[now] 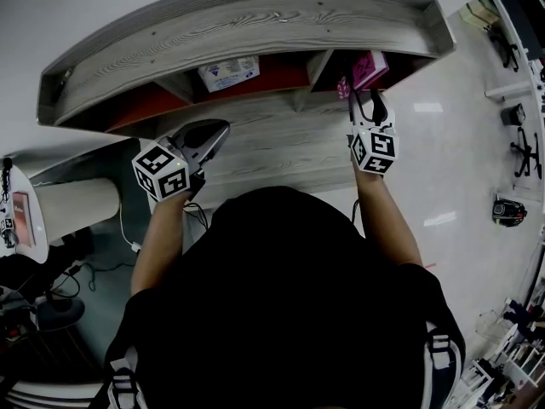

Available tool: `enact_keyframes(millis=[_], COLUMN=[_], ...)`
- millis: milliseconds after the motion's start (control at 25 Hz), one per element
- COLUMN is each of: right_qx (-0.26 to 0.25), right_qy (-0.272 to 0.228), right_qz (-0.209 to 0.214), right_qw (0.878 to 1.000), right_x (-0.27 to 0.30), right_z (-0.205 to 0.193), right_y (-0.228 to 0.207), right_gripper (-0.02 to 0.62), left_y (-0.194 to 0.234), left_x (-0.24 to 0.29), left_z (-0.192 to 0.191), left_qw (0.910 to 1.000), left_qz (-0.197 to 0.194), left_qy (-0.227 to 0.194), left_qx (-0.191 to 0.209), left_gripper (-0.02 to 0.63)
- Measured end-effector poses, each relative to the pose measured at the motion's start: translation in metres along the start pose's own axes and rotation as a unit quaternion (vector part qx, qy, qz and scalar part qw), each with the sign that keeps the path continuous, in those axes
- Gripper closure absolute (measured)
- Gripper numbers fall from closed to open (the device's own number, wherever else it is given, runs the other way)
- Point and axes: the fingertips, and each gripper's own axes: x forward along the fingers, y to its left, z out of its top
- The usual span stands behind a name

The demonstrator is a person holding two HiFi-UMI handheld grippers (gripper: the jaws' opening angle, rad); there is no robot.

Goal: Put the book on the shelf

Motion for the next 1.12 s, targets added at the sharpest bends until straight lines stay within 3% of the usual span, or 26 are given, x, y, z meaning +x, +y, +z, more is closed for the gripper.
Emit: enact_keyframes(millis=[240,1120], right_qx=[0.001,0.000], right_qy=[-0.007,-0.032], right_qz=[-0.005,0.008], right_qw=[1.000,0.999], right_x=[-0.013,-0.040], right_z=[0.006,0.025], right_y=[-0.004,0.010], right_gripper=[0.388,0.544], left_y=[-0.007,-0.026], left_x=[-0.001,-0.006], left_z=[0.004,0.000], left_qw=[1.0000,0.9998], left_qz=[-0.002,-0.003], left_qy=[-0.003,-0.013], left_qx=[0.006,0.012], left_gripper=[0.587,0.587])
